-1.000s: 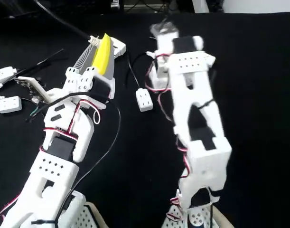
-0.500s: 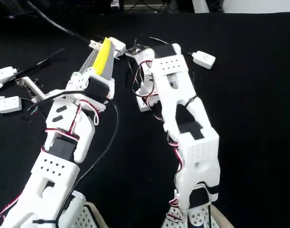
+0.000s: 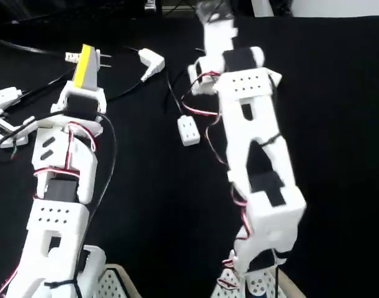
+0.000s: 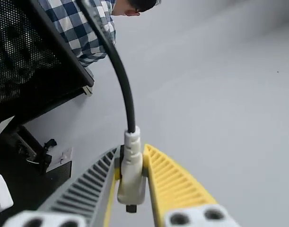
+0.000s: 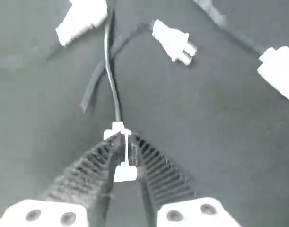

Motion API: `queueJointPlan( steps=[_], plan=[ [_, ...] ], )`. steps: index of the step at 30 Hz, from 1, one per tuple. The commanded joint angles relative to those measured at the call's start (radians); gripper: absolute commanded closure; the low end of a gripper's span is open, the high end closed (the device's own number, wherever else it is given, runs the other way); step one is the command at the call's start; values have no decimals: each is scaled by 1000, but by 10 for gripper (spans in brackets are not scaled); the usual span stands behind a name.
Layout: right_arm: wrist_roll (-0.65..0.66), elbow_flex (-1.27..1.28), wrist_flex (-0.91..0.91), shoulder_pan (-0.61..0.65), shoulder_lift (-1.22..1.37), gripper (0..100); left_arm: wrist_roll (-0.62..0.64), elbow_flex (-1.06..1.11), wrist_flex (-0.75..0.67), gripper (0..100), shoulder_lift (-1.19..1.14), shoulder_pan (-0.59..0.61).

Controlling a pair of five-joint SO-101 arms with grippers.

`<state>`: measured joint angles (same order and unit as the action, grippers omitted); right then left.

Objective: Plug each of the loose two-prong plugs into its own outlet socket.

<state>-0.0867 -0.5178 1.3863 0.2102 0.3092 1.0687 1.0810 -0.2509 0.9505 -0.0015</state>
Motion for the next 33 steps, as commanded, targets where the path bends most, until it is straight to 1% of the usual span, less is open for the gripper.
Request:
queueJointPlan(
  steps=[1,5,8,11,14,16,18,21,23,26,28,30,33],
  plan=[
    [-104,-2,-35,41,-136,986,6,19,-23,970,11,7],
    [-132,21,-34,72,-179,986,6,116,-25,970,8,8],
    [-135,96,-34,71,-182,986,-14,193,-25,970,12,15],
    [-130,145,-26,66,-186,986,-176,208,-20,970,23,16],
    [-127,163,8,58,-229,986,-362,216,-3,971,97,25],
    [-127,179,5,48,-269,986,-402,193,101,971,175,25],
    [-106,193,-15,38,-295,986,-402,137,299,971,255,18],
    [-69,228,-41,34,-343,986,-420,44,649,971,345,-44],
    [-64,255,-64,34,-367,986,-480,21,799,971,373,-93],
    [-64,335,-106,34,-400,986,-540,59,876,971,387,-137],
    [-72,395,-140,37,-429,986,-522,99,865,971,388,-127],
    [-72,461,-183,41,-470,986,-471,128,841,971,390,-99],
    [-106,582,-262,81,-585,986,-341,163,790,971,390,-39]
  ],
)
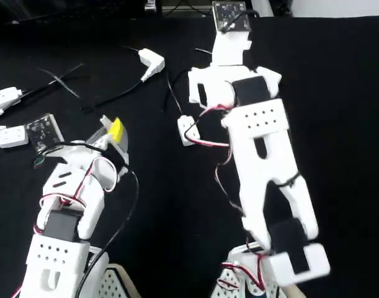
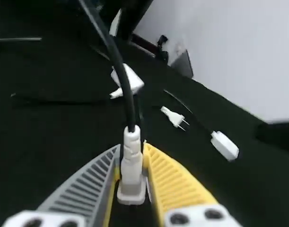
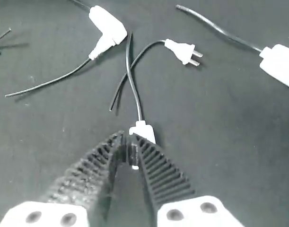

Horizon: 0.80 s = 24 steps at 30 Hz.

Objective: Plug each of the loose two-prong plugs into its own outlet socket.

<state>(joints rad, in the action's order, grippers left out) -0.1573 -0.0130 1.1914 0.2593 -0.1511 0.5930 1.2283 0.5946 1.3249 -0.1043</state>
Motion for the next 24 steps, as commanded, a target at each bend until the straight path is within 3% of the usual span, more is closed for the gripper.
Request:
queueJointPlan(
  steps=[1,6,11,19,22,24],
  plan=[
    [-63,145,-107,43,-174,986,181,30,-78,971,15,82],
    [-222,734,-571,100,-510,986,356,122,-238,971,18,113],
    [-252,1231,-980,117,-972,986,474,176,-249,970,107,160],
    [-232,1529,-1151,160,-1379,985,471,400,-245,970,499,117],
    [-212,1581,-1160,160,-1460,986,410,404,-252,970,486,73],
    [-222,1613,-1160,161,-1498,986,442,390,-252,970,468,51]
  ],
)
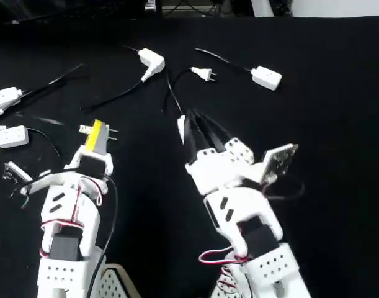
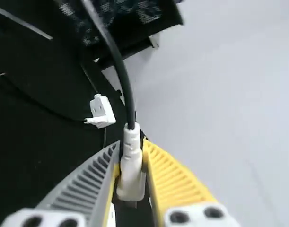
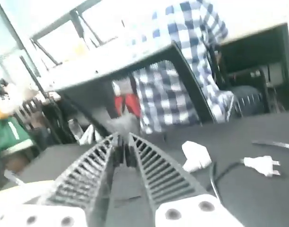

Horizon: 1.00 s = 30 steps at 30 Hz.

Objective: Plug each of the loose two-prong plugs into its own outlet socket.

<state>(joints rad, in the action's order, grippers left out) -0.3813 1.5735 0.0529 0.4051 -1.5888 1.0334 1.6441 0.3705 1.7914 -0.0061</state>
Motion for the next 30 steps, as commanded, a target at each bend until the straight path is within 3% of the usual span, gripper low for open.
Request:
queueJointPlan(
  steps=[1,7,14,25,30],
  plan=[
    [0,44,-21,26,-77,986,32,-28,-28,970,5,-59],
    [15,120,-100,81,-128,986,75,-54,-110,970,32,-145],
    [-2,122,-26,75,-130,986,172,1,-265,970,32,-185],
    [46,122,21,55,-136,985,184,-10,-272,970,32,-240],
    [54,122,60,123,-136,985,183,-15,-270,970,32,-248]
  ],
)
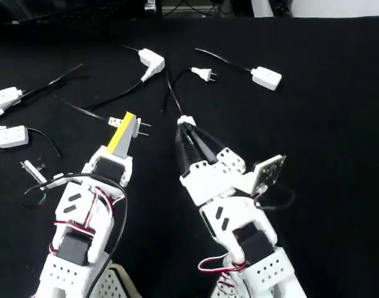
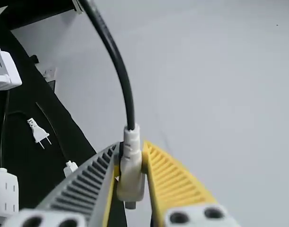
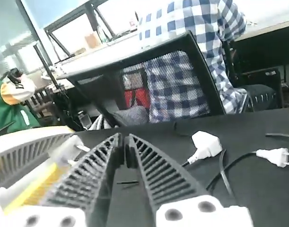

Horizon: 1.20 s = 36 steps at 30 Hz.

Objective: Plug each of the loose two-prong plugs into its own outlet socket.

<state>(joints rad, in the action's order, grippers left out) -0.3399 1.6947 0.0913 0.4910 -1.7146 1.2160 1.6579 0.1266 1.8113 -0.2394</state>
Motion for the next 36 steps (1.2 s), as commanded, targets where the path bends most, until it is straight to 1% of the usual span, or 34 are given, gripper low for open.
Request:
queueJointPlan(
  steps=[1,4,6,8,13,17,19,22,27,30,33,36],
  plan=[
    [12,1,31,46,-10,985,0,-30,-26,970,12,-16],
    [46,1,49,52,-5,985,-18,-50,-26,970,12,-53],
    [61,1,52,51,-1,985,-87,-58,-25,970,12,-65],
    [69,1,52,49,-1,985,-126,-61,-26,970,12,-71],
    [98,-1,52,48,-8,985,-129,-62,-23,970,14,-84],
    [84,-1,49,51,-8,985,-129,-62,-18,970,14,-84],
    [89,1,55,89,-1,985,-132,-62,-18,970,15,-54],
    [81,1,51,64,-5,985,-130,-64,-25,970,15,-73],
    [80,-2,23,64,-1,985,-129,-77,-14,970,15,-79],
    [41,-38,44,61,4,986,-127,-122,61,970,15,-81],
    [41,-153,180,60,50,985,-127,-206,213,970,15,-99],
    [101,-283,273,69,163,985,-127,-323,387,970,15,-113]
  ],
)
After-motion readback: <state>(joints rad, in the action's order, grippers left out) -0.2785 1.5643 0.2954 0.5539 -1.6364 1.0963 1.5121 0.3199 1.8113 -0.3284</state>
